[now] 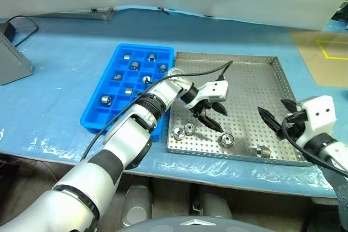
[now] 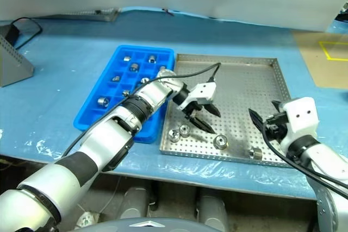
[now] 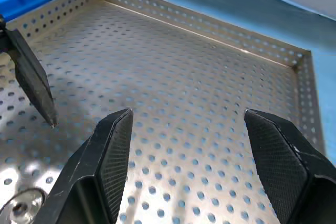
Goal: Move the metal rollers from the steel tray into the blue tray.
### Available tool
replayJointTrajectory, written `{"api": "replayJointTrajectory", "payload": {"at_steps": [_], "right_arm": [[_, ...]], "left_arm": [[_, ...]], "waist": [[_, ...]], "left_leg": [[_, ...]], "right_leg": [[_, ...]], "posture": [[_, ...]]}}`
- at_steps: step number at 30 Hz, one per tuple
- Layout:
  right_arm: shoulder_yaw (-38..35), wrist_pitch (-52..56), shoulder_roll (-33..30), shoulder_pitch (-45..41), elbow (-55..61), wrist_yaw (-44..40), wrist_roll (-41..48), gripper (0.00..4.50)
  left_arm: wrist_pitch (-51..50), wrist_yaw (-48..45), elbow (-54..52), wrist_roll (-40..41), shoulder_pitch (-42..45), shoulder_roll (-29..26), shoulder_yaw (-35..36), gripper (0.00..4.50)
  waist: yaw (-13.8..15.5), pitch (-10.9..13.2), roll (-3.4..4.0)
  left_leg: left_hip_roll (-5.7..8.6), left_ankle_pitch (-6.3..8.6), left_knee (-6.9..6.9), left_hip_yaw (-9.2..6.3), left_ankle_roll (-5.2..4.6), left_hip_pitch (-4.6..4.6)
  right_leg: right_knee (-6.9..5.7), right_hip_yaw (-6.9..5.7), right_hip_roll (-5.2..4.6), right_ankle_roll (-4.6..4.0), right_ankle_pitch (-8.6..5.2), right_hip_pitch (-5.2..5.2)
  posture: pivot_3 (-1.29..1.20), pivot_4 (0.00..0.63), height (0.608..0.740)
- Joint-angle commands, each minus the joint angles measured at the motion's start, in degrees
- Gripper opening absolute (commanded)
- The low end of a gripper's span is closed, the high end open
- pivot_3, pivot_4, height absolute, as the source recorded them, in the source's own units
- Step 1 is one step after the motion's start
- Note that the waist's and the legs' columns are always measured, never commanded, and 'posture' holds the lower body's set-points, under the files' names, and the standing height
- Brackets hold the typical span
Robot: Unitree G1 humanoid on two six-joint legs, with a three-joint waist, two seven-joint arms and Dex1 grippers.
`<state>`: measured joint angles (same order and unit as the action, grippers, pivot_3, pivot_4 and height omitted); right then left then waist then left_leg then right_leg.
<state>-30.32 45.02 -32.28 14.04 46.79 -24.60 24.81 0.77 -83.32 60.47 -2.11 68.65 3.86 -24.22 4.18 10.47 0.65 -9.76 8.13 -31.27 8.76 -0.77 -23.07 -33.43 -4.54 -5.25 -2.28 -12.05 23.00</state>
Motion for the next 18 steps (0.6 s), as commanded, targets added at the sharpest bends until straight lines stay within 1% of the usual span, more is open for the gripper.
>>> {"api": "replayJointTrajectory", "payload": {"at_steps": [1,5,9,13,18], "right_arm": [[-2.5,0.4,1.2,3.2,5.6,0.9,1.5,3.51],[-3.0,1.0,2.9,5.2,8.2,2.7,2.1,3.51],[-1.7,1.8,4.2,7.1,10.1,3.6,3.3,3.51],[-0.1,3.2,3.7,11.7,13.0,1.2,7.0,3.51],[0.4,1.8,2.5,14.5,13.2,1.5,9.6,3.51]], "left_arm": [[2.3,1.9,2.4,-2.1,-0.3,2.0,-0.3,3.35],[5.5,2.7,3.7,-3.9,-1.6,3.7,-0.4,3.35],[7.6,3.7,4.6,-5.4,-2.0,5.4,-0.4,3.35],[8.3,3.4,5.5,-6.7,-2.2,5.9,-0.7,3.35],[10.0,4.3,6.4,-8.9,-2.5,6.0,-1.3,3.35]], "waist": [[-0.5,0.0,0.03],[-1.7,0.0,0.04],[-2.1,0.0,0.05],[-2.1,-0.1,0.13],[-2.2,-0.1,0.15]], "left_leg": [[0.0,0.0,0.0,0.0,-0.01,0.01],[0.03,0.03,-0.03,0.0,-0.06,0.04],[0.06,0.08,-0.06,0.0,-0.09,0.04],[0.05,0.12,-0.02,0.0,-0.15,0.14],[0.08,0.22,-0.05,0.03,-0.38,0.08]], "right_leg": [[0.02,0.0,0.0,0.02,-0.01,-0.02],[0.22,0.0,-0.01,0.21,0.05,-0.15],[0.38,0.0,-0.04,0.3,0.11,-0.26],[0.5,-0.01,-0.03,0.3,0.11,-0.41],[0.66,0.0,-0.07,0.31,0.13,-0.43]], "posture": [[-0.35,0.15,0.74],[-0.39,0.15,0.74],[-0.4,0.15,0.74],[-0.4,0.15,0.74],[-0.41,0.15,0.74]]}}
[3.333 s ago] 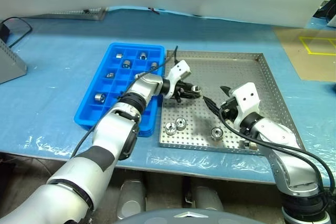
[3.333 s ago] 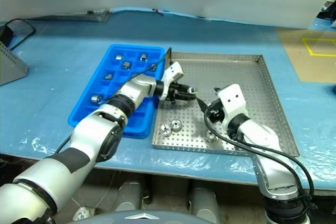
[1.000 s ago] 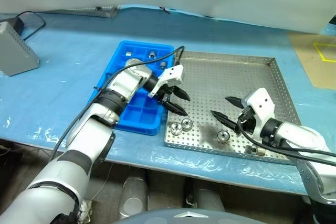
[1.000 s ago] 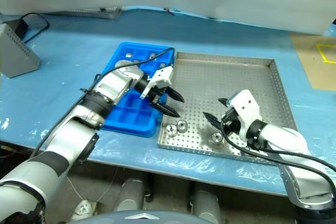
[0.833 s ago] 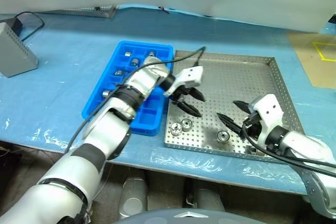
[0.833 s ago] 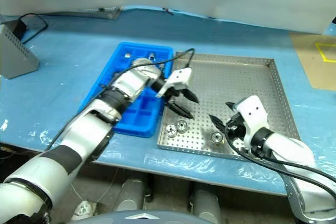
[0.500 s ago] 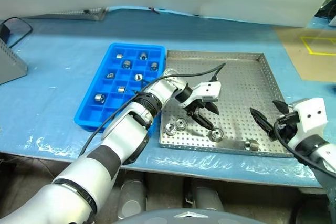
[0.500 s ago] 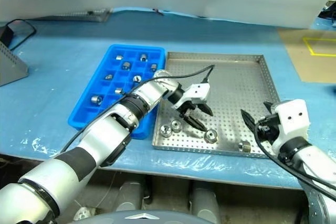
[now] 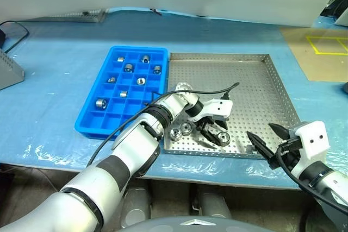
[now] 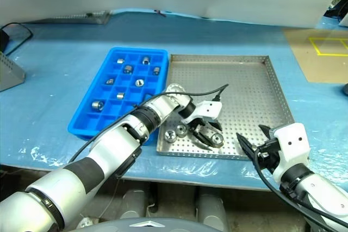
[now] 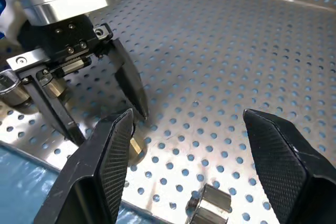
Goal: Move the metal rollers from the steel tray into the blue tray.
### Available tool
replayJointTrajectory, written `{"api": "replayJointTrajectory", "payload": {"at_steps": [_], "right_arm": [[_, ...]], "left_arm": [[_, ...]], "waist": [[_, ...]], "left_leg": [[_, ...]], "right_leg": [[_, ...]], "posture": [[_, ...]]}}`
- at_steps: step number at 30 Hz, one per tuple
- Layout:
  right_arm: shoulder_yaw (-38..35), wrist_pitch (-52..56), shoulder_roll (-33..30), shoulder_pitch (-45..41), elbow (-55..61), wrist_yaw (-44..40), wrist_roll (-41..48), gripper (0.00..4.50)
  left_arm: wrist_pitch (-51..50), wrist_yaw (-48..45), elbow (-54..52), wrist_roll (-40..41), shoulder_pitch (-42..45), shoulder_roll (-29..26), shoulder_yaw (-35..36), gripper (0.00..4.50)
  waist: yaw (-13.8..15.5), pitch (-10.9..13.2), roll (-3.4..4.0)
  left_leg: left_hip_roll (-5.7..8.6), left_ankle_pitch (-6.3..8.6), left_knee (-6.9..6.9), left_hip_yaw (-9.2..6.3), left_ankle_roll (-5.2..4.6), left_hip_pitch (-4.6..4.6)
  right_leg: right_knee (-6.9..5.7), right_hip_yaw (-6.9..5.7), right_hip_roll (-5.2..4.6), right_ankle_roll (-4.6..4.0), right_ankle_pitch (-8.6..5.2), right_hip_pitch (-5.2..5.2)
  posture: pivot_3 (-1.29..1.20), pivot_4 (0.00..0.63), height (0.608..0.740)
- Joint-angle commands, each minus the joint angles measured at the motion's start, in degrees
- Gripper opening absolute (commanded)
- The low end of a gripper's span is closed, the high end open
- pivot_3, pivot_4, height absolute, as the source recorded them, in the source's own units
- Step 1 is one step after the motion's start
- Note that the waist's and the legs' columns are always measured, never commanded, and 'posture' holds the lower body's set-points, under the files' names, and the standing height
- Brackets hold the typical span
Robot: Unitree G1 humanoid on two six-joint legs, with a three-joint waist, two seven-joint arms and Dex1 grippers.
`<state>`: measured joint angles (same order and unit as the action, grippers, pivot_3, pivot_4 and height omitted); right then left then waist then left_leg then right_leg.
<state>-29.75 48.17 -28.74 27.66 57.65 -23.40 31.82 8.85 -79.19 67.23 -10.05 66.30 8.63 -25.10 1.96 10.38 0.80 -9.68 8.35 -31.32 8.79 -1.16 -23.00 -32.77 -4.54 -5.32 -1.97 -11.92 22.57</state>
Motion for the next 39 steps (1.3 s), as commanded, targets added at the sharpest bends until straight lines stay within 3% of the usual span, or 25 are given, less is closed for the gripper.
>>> {"api": "replayJointTrajectory", "payload": {"at_steps": [1,16,19,38,39], "right_arm": [[0.2,-1.9,-1.6,1.4,2.4,0.5,3.5,3.51],[2.2,-4.9,-9.2,4.7,2.4,9.3,9.7,3.51],[2.1,-4.7,-9.7,4.7,2.4,10.4,9.7,3.51],[5.2,-7.8,-6.1,7.8,-0.1,6.2,0.3,3.51],[5.1,-7.8,-6.0,7.6,-0.2,6.0,0.1,3.51]], "left_arm": [[2.1,-0.1,-0.6,-1.0,-0.2,1.4,-0.4,3.35],[-1.1,3.8,1.4,-2.1,-0.4,4.9,-0.3,3.35],[-0.8,5.1,1.7,-2.6,-0.6,5.3,-0.3,2.46],[0.0,5.1,1.6,0.0,-0.6,5.4,2.3,2.46],[0.0,5.0,1.9,0.0,-0.4,5.1,2.4,2.62]], "waist": [[0.0,0.0,0.0],[-0.4,0.0,0.0],[-0.5,0.0,0.0],[-1.1,0.0,-0.01],[-1.1,0.0,0.0]], "left_leg": [[0.01,0.01,0.0,0.01,0.0,0.01],[0.02,0.11,0.0,0.01,0.16,0.29],[0.02,0.12,0.01,0.01,0.15,0.27],[0.04,0.14,0.01,0.0,0.12,0.24],[0.04,0.14,0.01,0.0,0.12,0.24]], "right_leg": [[0.01,0.0,-0.01,0.01,0.0,-0.01],[0.05,0.0,-0.01,0.05,-0.02,-0.28],[0.08,0.0,-0.01,0.07,-0.03,-0.28],[0.11,0.0,-0.02,0.08,-0.04,-0.27],[0.11,0.0,-0.02,0.08,-0.03,-0.27]], "posture": [[-0.41,0.15,0.74],[-0.44,0.15,0.74],[-0.44,0.15,0.74],[-0.44,0.15,0.74],[-0.44,0.15,0.74]]}}
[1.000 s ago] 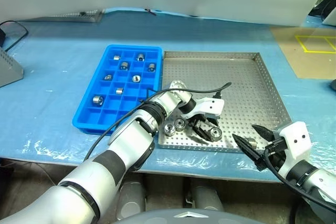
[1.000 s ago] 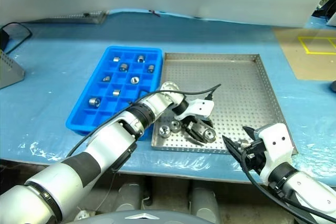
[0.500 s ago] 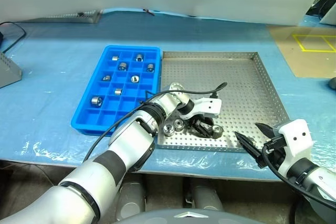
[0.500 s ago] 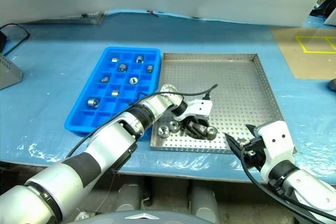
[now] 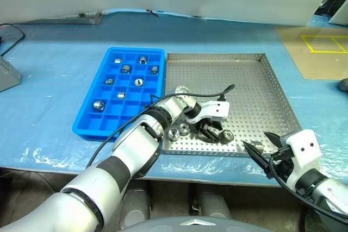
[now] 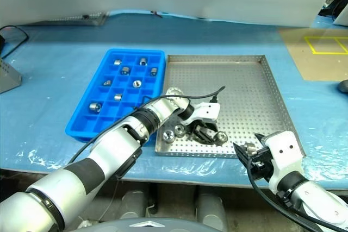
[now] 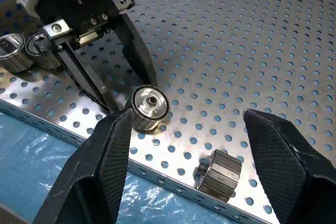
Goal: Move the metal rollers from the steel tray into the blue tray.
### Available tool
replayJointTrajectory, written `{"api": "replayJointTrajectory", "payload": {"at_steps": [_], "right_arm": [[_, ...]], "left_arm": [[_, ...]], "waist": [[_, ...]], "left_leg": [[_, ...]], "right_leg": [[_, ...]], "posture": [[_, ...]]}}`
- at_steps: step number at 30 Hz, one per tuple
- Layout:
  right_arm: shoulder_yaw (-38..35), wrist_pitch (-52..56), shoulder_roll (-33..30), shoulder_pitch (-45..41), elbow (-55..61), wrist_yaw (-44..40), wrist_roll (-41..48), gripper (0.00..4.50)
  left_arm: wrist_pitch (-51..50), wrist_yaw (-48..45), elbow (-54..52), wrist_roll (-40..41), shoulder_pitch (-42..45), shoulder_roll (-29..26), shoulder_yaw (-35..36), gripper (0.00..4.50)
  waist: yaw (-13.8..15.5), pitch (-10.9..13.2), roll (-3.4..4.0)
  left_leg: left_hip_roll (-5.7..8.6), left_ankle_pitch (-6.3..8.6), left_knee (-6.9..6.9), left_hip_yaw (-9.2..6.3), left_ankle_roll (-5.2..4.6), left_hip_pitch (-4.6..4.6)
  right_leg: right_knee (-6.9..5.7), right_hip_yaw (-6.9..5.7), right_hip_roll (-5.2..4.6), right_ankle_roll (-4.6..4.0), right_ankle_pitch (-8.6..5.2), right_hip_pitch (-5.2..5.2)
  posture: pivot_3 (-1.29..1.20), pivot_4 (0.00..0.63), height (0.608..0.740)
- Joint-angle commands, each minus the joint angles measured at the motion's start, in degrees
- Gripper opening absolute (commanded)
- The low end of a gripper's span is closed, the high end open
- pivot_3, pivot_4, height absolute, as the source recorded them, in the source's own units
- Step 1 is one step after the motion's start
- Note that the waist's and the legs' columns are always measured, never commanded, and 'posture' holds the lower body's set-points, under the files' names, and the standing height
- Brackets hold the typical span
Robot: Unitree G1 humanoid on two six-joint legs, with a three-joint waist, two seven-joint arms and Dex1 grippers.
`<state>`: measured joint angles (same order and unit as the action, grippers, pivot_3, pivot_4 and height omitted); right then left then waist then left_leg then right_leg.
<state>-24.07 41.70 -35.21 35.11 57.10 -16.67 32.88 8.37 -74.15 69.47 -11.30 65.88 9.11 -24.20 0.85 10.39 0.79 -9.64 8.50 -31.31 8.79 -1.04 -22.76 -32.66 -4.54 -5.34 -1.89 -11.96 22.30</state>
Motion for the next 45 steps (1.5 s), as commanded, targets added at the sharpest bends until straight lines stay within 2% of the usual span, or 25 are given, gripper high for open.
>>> {"api": "replayJointTrajectory", "payload": {"at_steps": [1,3,6,7,14,25,42,45], "right_arm": [[-0.6,-1.3,0.5,-0.1,0.2,-0.9,-1.2,3.51],[-0.5,-0.9,0.6,-0.7,0.0,-1.0,-1.6,3.51],[0.1,-0.4,0.6,-1.5,0.1,-1.0,-2.3,3.51],[0.3,-0.2,0.5,-1.7,0.1,-1.0,-2.4,3.51],[0.3,0.6,0.5,-1.7,0.9,-1.1,-3.0,3.51],[0.4,1.2,0.6,-0.2,2.0,-1.2,-4.9,3.51],[3.1,4.4,0.8,-2.6,2.8,0.4,-7.4,3.51],[3.1,4.6,0.8,-2.9,2.6,0.3,-7.9,3.51]], "left_arm": [[1.3,-1.6,-0.3,1.5,0.0,4.3,1.5,2.84],[0.7,-2.3,-0.3,1.9,0.0,4.0,2.0,3.38],[0.5,0.4,0.0,0.4,0.0,4.1,1.2,4.43],[0.6,0.5,0.1,0.1,0.0,4.2,1.0,4.48],[0.0,3.8,0.7,0.6,-0.6,6.3,1.9,4.48],[0.3,-1.5,-1.1,2.5,-2.6,7.7,1.7,4.48],[-1.7,1.8,-1.0,5.2,-3.8,10.0,3.0,4.48],[-2.0,1.4,-1.0,5.6,-3.9,10.1,2.9,3.57]], "waist": [[0.0,0.0,0.0],[0.0,0.0,0.0],[0.0,0.0,0.0],[0.0,0.0,0.0],[0.0,0.0,0.0],[0.0,0.0,0.0],[-0.1,0.0,0.01],[-0.1,0.0,0.01]], "left_leg": [[0.0,0.0,0.0,0.0,0.0,0.0],[0.0,0.0,0.0,0.0,0.0,0.0],[0.0,0.0,0.0,0.0,0.0,0.01],[0.0,0.0,-0.01,0.0,0.0,0.01],[0.0,0.0,0.0,0.0,-0.01,0.0],[0.0,0.01,-0.01,0.0,-0.01,0.01],[0.0,0.01,0.0,0.0,-0.01,0.01],[0.0,0.0,-0.01,0.0,-0.01,0.01]], "right_leg": [[0.0,0.0,0.0,0.0,0.0,0.0],[0.0,0.0,0.0,0.0,0.0,0.0],[0.0,0.0,0.0,0.0,0.0,0.0],[0.0,0.0,0.0,0.0,0.0,-0.01],[0.0,0.0,0.0,0.0,0.0,0.0],[0.0,0.0,0.0,0.0,0.0,-0.01],[0.0,0.01,0.0,0.0,0.0,-0.01],[0.0,0.01,0.0,0.0,0.0,-0.01]], "posture": [[-0.44,0.15,0.74],[-0.44,0.15,0.74],[-0.43,0.15,0.74],[-0.43,0.15,0.74],[-0.44,0.15,0.74],[-0.46,0.15,0.74],[-0.46,0.15,0.74],[-0.46,0.15,0.74]]}}
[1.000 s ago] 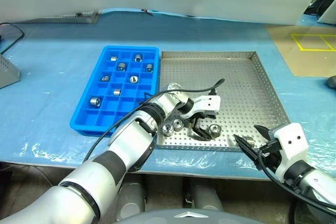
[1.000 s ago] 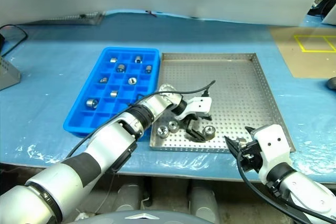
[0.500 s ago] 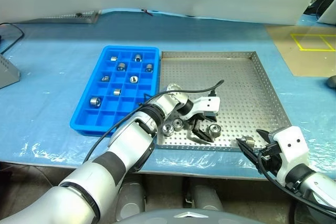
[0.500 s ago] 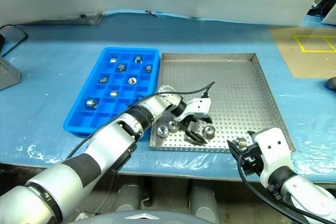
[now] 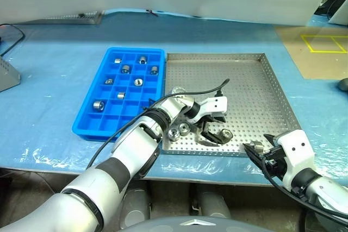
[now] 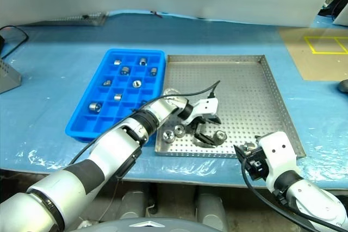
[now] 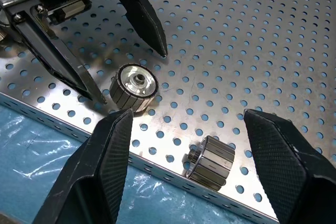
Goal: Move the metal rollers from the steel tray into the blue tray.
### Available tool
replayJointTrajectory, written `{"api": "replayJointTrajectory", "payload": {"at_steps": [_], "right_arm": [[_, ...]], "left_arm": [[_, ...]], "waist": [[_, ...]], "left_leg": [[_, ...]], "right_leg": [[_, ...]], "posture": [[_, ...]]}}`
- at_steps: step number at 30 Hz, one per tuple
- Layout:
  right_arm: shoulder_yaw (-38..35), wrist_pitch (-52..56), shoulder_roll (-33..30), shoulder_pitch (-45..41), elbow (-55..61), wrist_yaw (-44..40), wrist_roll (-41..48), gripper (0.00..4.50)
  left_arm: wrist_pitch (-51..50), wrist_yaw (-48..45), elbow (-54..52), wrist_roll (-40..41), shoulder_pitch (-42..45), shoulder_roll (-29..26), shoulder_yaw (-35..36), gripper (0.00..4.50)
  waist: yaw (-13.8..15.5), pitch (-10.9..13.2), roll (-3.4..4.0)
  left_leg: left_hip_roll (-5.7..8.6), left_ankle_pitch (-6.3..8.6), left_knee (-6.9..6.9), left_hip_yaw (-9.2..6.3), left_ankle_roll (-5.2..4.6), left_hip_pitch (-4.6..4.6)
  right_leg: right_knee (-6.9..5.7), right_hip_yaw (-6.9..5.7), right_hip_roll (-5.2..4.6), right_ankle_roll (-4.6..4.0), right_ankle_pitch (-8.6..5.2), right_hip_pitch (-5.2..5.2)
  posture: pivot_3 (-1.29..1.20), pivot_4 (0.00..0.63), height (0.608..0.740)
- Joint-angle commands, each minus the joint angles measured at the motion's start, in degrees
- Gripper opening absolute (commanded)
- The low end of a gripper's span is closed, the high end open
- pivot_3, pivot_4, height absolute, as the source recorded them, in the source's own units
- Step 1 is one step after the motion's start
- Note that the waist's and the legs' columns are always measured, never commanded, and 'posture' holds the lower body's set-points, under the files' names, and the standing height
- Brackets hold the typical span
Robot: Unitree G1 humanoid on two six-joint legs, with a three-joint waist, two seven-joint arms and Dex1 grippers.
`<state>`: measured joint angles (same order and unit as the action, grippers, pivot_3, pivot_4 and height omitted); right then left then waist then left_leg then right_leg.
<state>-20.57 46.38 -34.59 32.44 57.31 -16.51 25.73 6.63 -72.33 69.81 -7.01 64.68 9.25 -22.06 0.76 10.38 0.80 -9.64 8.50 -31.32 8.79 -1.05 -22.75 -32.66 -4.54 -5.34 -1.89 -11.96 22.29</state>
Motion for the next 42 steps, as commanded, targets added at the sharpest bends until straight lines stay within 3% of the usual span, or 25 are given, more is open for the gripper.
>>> {"api": "replayJointTrajectory", "payload": {"at_steps": [1,2,19,22,24,31,36,42], "right_arm": [[-0.3,-0.1,0.2,-0.3,2.3,0.1,-1.0,3.51],[-0.3,0.0,0.3,-0.3,2.3,0.1,-1.2,3.51],[-1.3,-1.8,2.2,2.7,2.7,-0.9,-3.9,3.51],[-1.3,-1.9,2.4,2.7,2.7,-0.9,-4.2,3.51],[-1.2,-1.9,2.4,2.6,2.7,-0.9,-4.5,3.51],[-0.8,-1.5,2.6,1.5,2.4,-1.0,-5.2,3.51],[-1.5,-1.4,3.4,-0.5,2.3,-2.0,-3.2,3.51],[-5.4,0.5,1.2,-7.6,2.0,-5.9,4.1,3.51]], "left_arm": [[-0.2,0.0,-1.5,1.4,-2.8,10.0,0.7,3.24],[-0.2,0.4,-1.6,1.5,-2.9,10.1,0.7,2.94],[-0.8,-1.7,-2.3,1.8,-4.7,11.2,-1.4,2.94],[-0.7,-1.9,-2.3,2.1,-4.7,11.1,-1.2,2.37],[-0.4,-0.1,-2.1,1.3,-4.6,10.9,-1.6,1.74],[0.1,1.0,-1.9,1.5,-4.2,10.5,-1.6,1.74],[-3.2,1.5,-2.7,5.9,-1.3,9.6,3.2,1.74],[-8.4,-5.3,-7.4,11.6,2.5,3.2,8.5,1.74]], "waist": [[0.0,0.0,0.0],[0.0,0.0,0.0],[-0.2,0.0,0.0],[-0.2,0.0,0.0],[-0.2,0.0,0.0],[-0.3,0.0,0.0],[-0.3,0.0,0.0],[-0.3,0.0,0.0]], "left_leg": [[0.0,0.0,0.0,0.0,0.0,0.0],[0.0,0.0,0.0,0.0,0.0,0.0],[0.0,0.0,0.0,0.0,0.0,0.0],[0.0,0.0,0.0,0.0,0.0,0.0],[0.0,0.0,0.0,0.0,0.0,0.0],[0.0,0.0,-0.01,0.0,0.0,0.03],[0.0,0.0,-0.01,0.0,0.0,0.02],[0.02,-0.01,-0.02,0.0,-0.02,0.02]], "right_leg": [[0.0,0.0,0.0,0.0,0.0,0.0],[0.0,0.0,0.0,0.0,0.0,0.0],[0.0,0.01,0.0,0.0,0.0,0.0],[0.0,0.0,0.0,0.0,0.0,0.0],[0.0,0.01,0.0,0.0,0.0,0.0],[0.0,0.01,0.0,0.0,0.0,-0.03],[0.0,0.01,0.0,0.0,0.0,-0.02],[-0.01,0.01,0.0,-0.01,0.01,-0.03]], "posture": [[-0.46,0.15,0.74],[-0.46,0.15,0.74],[-0.49,0.15,0.74],[-0.49,0.15,0.74],[-0.49,0.15,0.74],[-0.48,0.15,0.74],[-0.46,0.15,0.74],[-0.4,0.15,0.74]]}}
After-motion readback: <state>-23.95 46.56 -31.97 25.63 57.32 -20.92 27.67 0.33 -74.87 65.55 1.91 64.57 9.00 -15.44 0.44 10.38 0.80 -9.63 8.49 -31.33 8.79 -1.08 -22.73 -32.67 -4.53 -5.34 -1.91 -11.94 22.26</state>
